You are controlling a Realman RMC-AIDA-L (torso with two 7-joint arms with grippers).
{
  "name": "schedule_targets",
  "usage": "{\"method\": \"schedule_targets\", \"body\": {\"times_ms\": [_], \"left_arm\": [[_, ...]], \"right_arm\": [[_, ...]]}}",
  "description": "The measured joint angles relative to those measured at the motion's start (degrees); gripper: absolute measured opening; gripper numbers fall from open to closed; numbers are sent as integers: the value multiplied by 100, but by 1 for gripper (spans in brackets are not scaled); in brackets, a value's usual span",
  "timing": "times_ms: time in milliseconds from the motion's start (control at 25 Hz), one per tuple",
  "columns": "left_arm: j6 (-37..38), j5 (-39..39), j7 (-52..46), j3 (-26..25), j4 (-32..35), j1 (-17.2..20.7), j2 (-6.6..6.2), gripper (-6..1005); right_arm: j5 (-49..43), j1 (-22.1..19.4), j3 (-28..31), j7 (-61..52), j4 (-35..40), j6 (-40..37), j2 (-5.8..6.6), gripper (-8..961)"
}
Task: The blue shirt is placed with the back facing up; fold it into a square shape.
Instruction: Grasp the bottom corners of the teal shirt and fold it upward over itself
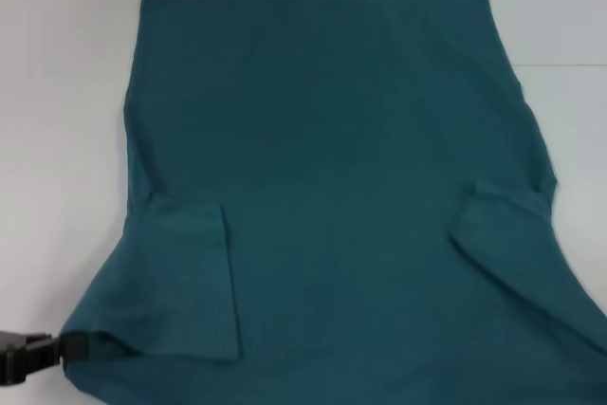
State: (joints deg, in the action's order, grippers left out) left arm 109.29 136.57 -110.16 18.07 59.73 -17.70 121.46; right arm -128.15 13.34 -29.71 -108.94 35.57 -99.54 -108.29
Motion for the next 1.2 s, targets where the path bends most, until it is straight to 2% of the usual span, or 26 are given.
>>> {"method": "schedule_targets", "body": {"times_ms": [360,640,800,960,1200], "left_arm": [[446,127,131,-34,3,187,29,2],[394,89,118,-66,-40,59,13,2],[88,-132,94,-235,-262,-309,-80,3],[-499,-368,57,-362,-772,-802,-282,3],[-1583,-799,-36,-431,-1357,-1479,-502,3]], "right_arm": [[-253,-68,215,130,10,-273,2,57],[-281,110,547,124,12,-242,10,56],[-270,399,809,107,11,-99,11,56],[-244,796,935,74,1,306,7,55],[-193,1404,1172,109,-50,924,-36,55]]}}
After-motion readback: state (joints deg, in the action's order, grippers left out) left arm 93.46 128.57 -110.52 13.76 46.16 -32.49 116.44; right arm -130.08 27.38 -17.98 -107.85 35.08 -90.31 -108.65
